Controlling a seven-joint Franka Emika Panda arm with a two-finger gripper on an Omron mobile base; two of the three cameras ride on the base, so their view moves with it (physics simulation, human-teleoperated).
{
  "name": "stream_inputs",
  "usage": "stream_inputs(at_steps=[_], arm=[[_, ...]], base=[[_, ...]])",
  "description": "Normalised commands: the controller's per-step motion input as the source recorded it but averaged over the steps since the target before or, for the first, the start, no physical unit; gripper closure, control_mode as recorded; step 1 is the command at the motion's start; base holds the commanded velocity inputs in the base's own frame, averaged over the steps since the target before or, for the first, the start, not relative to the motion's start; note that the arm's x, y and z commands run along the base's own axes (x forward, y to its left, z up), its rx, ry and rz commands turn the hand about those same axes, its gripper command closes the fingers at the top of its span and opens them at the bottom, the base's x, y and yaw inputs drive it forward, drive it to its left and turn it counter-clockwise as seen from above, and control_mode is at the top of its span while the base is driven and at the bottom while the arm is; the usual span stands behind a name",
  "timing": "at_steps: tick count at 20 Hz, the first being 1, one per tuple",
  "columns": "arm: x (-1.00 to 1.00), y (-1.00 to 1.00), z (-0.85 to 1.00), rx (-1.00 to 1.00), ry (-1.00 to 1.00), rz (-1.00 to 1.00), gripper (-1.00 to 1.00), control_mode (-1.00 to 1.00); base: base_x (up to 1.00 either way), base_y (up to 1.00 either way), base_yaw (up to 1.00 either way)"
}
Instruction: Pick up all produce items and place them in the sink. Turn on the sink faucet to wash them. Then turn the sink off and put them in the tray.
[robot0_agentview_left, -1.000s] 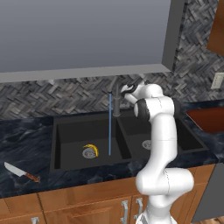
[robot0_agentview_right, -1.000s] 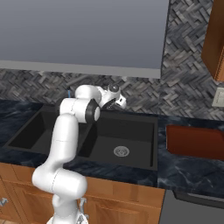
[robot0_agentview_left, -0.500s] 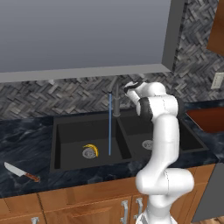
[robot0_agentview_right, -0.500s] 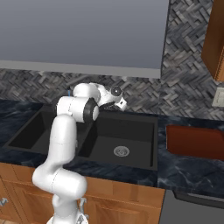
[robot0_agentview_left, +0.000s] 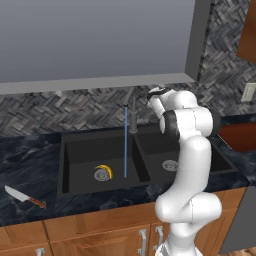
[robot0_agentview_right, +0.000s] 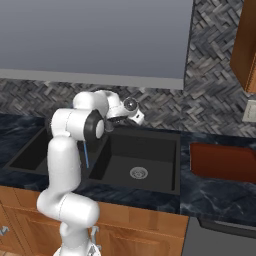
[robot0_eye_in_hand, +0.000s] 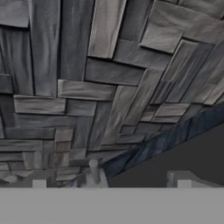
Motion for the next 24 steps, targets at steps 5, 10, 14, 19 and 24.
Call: stream_inputs(at_steps=[5,10,14,19,24], arm=[[-0.18,-0.34,0.00,-0.01,0.02,0.00,-1.00,-1.00],[0.00,-0.24,0.00,0.00,0.07,0.00,-1.00,-1.00],[0.09,-0.14,-0.10,0.00,0.09,0.00,-1.00,-1.00],[0.29,-0.08,-0.11,0.00,0.11,0.00,-1.00,-1.00],[0.01,-0.19,0.00,0.00,0.01,0.00,-1.00,-1.00]], base=[[0.00,0.00,0.00],[0.00,0.00,0.00],[0.00,0.00,0.00],[0.00,0.00,0.00],[0.00,0.00,0.00]])
